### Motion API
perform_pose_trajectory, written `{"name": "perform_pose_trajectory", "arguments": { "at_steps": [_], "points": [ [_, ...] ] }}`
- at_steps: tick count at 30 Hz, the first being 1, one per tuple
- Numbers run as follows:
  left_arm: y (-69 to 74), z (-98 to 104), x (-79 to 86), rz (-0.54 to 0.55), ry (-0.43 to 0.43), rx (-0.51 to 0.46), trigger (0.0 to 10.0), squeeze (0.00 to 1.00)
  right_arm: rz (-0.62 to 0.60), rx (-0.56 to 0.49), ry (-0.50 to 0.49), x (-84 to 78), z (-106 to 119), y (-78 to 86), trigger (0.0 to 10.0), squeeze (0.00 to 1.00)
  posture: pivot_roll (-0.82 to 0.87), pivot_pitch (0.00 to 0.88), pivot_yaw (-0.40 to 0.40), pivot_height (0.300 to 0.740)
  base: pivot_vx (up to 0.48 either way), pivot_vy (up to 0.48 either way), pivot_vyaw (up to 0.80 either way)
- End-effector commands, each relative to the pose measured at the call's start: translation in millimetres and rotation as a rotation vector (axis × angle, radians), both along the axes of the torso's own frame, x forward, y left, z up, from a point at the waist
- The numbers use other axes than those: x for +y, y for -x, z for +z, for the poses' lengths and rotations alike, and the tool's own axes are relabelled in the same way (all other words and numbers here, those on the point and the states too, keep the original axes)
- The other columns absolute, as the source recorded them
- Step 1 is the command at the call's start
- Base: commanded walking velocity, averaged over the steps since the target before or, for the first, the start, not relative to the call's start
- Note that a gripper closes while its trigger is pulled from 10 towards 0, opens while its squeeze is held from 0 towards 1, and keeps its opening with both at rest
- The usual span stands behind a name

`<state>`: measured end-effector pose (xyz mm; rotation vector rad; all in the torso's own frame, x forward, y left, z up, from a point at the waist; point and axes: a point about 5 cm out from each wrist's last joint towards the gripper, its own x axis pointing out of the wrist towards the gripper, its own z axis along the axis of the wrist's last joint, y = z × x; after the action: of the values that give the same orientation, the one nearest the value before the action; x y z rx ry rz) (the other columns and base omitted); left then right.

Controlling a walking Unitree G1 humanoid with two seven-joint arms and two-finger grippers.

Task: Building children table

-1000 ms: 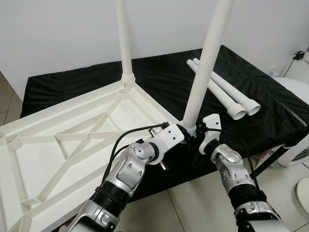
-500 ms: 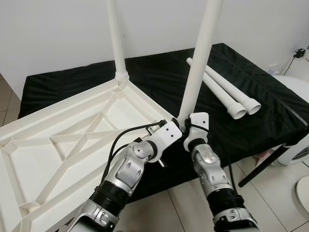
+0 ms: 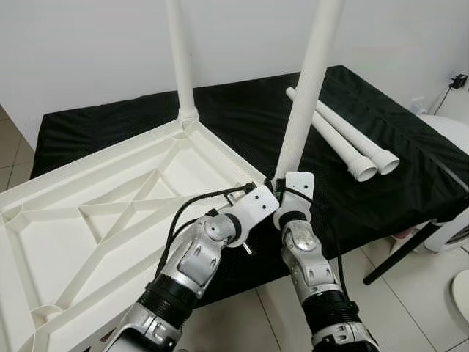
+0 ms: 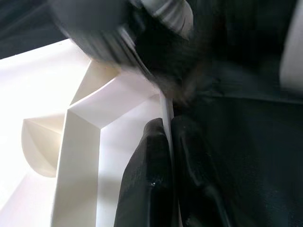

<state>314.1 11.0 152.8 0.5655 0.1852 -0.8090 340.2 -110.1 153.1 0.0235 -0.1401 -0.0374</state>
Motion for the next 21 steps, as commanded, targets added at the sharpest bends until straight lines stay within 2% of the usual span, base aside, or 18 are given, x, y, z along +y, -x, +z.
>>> {"name": "perform_pose_trajectory", "arguments": {
  "at_steps": [1, 10, 12, 13, 15, 17, 19, 20, 21],
  "points": [
    [2.3, -1.7, -0.5, 0.024, -0.017, -0.028, 10.0, 0.00, -0.015, -0.025, 0.000, -3.0, 4.9, 0.7, 10.0, 1.00, -0.11, 0.063, 0.021, 0.740, 0.000, 0.000, 0.00],
    [3.0, -2.3, -2.4, 0.021, -0.013, -0.028, 10.0, 0.00, 0.076, -0.035, -0.004, -9.8, 6.3, -0.3, 10.0, 1.00, -0.11, 0.057, 0.016, 0.740, 0.000, 0.000, 0.00],
    [3.1, -2.3, -2.7, 0.021, -0.014, -0.029, 10.0, 0.00, 0.109, -0.032, -0.005, -10.4, 6.2, -0.7, 10.0, 1.00, -0.11, 0.052, 0.014, 0.740, 0.000, 0.000, 0.00],
    [3.1, -2.3, -2.9, 0.020, -0.014, -0.030, 10.0, 0.00, 0.172, -0.027, 0.008, -11.8, 5.7, -1.8, 10.0, 1.00, -0.11, 0.049, 0.014, 0.740, 0.000, 0.000, 0.00],
    [3.1, -2.3, -2.9, 0.020, -0.014, -0.030, 10.0, 0.00, 0.172, -0.027, 0.008, -11.8, 5.7, -1.8, 10.0, 1.00, -0.11, 0.049, 0.014, 0.740, 0.000, 0.000, 0.00],
    [3.3, -2.1, -3.2, 0.018, -0.014, -0.031, 10.0, 0.00, 0.319, -0.017, 0.038, -15.6, 4.5, -3.3, 10.0, 0.00, -0.11, 0.049, 0.014, 0.740, 0.000, 0.000, 0.00],
    [3.3, -2.1, -3.2, 0.018, -0.014, -0.031, 10.0, 0.00, 0.319, -0.017, 0.038, -15.6, 4.5, -3.3, 10.0, 0.00, -0.11, 0.049, 0.014, 0.740, 0.000, 0.000, 0.00],
    [3.3, -2.1, -3.4, 0.017, -0.014, -0.032, 10.0, 0.00, 0.372, -0.012, 0.050, -17.9, 4.0, -3.7, 10.0, 0.00, -0.11, 0.046, 0.012, 0.740, 0.000, 0.000, 0.00],
    [3.3, -2.1, -3.4, 0.017, -0.014, -0.032, 10.0, 0.00, 0.372, -0.012, 0.050, -17.9, 4.0, -3.7, 10.0, 0.00, -0.11, 0.046, 0.012, 0.740, 0.000, 0.000, 0.00]
  ]
}}
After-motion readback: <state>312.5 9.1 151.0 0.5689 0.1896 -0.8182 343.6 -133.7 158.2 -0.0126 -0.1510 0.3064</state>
